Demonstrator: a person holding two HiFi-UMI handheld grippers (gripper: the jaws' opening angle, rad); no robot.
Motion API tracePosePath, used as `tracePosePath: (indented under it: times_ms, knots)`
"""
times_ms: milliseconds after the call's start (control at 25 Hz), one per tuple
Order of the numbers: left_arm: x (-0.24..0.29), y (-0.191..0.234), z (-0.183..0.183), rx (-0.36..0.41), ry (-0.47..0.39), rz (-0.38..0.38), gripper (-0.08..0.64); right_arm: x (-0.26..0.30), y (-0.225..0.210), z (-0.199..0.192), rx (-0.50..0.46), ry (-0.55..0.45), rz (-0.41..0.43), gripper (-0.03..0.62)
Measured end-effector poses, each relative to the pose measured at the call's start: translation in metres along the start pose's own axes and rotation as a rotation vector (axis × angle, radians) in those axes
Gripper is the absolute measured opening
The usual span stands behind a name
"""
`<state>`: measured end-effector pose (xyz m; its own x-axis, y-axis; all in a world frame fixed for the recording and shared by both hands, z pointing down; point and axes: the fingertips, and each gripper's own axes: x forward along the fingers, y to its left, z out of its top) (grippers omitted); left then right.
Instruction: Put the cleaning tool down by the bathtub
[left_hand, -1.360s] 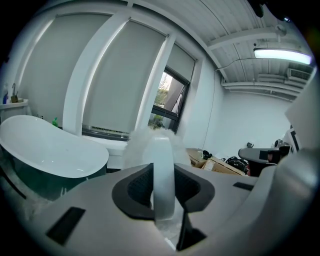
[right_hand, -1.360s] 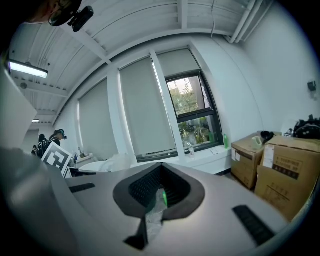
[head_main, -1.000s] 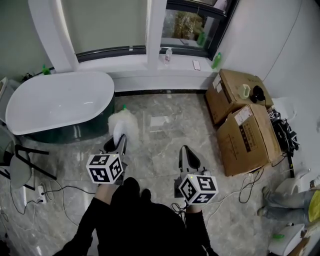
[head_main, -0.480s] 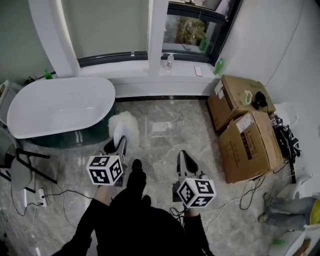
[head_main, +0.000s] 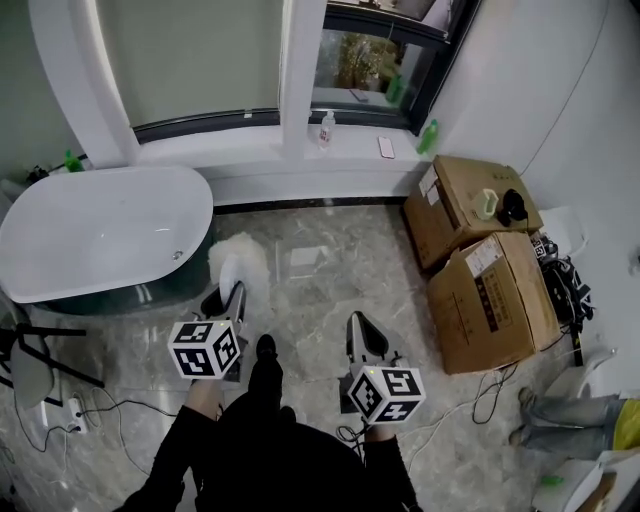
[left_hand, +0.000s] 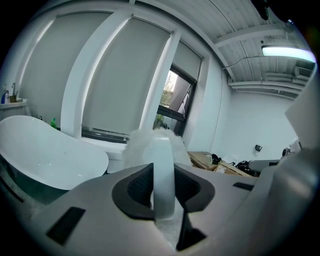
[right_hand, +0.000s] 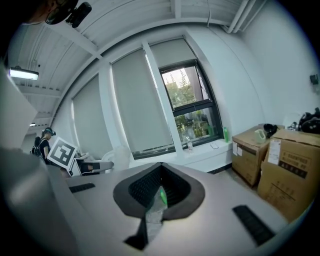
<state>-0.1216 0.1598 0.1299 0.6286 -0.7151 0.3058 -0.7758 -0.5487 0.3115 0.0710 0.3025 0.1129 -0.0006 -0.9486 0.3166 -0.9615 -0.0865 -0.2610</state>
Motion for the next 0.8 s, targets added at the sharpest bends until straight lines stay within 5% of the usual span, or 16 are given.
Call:
tracePosePath:
  times_ms: [800]
  knots:
    - [0.171, 0.089, 0.071, -0.037, 0.049, 0.029, 0.094, 0.204, -0.024, 0.058, -0.006, 0.1, 0.004, -0.002]
